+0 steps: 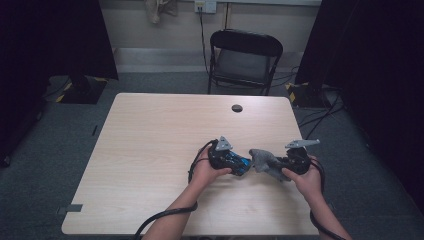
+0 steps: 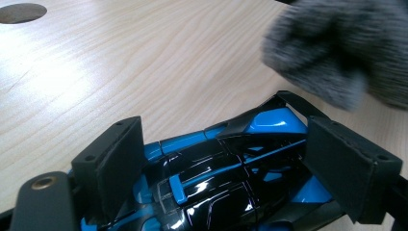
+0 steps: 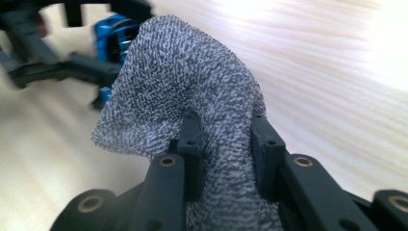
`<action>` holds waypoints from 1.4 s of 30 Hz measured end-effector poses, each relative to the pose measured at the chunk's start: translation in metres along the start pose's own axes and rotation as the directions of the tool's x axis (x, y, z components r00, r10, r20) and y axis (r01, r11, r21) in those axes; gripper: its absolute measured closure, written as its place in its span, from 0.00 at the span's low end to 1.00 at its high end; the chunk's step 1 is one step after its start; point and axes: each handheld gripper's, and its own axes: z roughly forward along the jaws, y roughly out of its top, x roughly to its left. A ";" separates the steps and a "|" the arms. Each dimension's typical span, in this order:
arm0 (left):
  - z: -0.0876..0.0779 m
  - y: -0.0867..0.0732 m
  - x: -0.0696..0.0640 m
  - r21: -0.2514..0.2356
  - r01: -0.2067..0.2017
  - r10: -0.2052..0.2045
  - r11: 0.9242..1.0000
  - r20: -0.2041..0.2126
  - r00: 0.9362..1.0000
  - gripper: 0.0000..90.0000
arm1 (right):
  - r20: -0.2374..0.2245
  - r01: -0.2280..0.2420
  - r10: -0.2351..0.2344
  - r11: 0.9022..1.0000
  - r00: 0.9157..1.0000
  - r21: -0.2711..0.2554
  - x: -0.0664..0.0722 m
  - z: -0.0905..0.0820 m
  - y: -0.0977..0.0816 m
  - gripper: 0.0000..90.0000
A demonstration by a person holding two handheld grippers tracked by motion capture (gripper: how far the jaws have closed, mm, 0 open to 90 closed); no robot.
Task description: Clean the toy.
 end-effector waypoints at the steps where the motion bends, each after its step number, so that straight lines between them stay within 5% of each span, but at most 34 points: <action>1: 0.000 0.000 0.000 0.000 0.000 0.000 1.000 0.000 1.000 0.16 | -0.010 0.010 -0.010 1.000 1.000 -0.004 0.003 -0.002 -0.002 0.79; 6: 0.000 0.001 0.000 0.004 0.001 -0.001 1.000 0.002 1.000 0.16 | -0.109 0.072 -0.072 0.997 0.991 -0.006 0.021 -0.009 -0.009 0.79; 10: 0.000 0.000 0.000 0.001 0.000 0.000 1.000 0.001 1.000 0.16 | -0.210 0.131 -0.125 0.991 0.970 0.014 0.040 -0.001 -0.016 0.79; 13: 0.000 0.000 0.000 0.002 0.000 0.000 1.000 0.001 1.000 0.16 | -0.244 0.169 -0.150 0.984 0.958 0.059 0.050 0.011 -0.020 0.79; 16: 0.000 0.000 0.000 -0.001 0.000 0.000 1.000 0.001 1.000 0.16 | -0.232 0.185 -0.153 0.975 0.961 0.122 0.054 0.026 -0.022 0.79; 21: 0.000 0.000 0.000 -0.001 0.000 0.000 1.000 0.002 1.000 0.16 | -0.166 0.129 -0.105 0.981 0.981 0.142 0.046 0.038 -0.014 0.79; 27: 0.000 0.000 0.000 -0.001 0.000 0.000 1.000 -0.001 1.000 0.16 | -0.131 0.117 -0.096 0.980 0.987 0.163 0.036 0.042 -0.005 0.79; 42: 0.000 0.000 0.000 0.000 0.000 0.000 1.000 0.001 1.000 0.16 | -0.017 -0.007 0.008 0.995 1.000 0.097 0.003 0.039 -0.007 0.79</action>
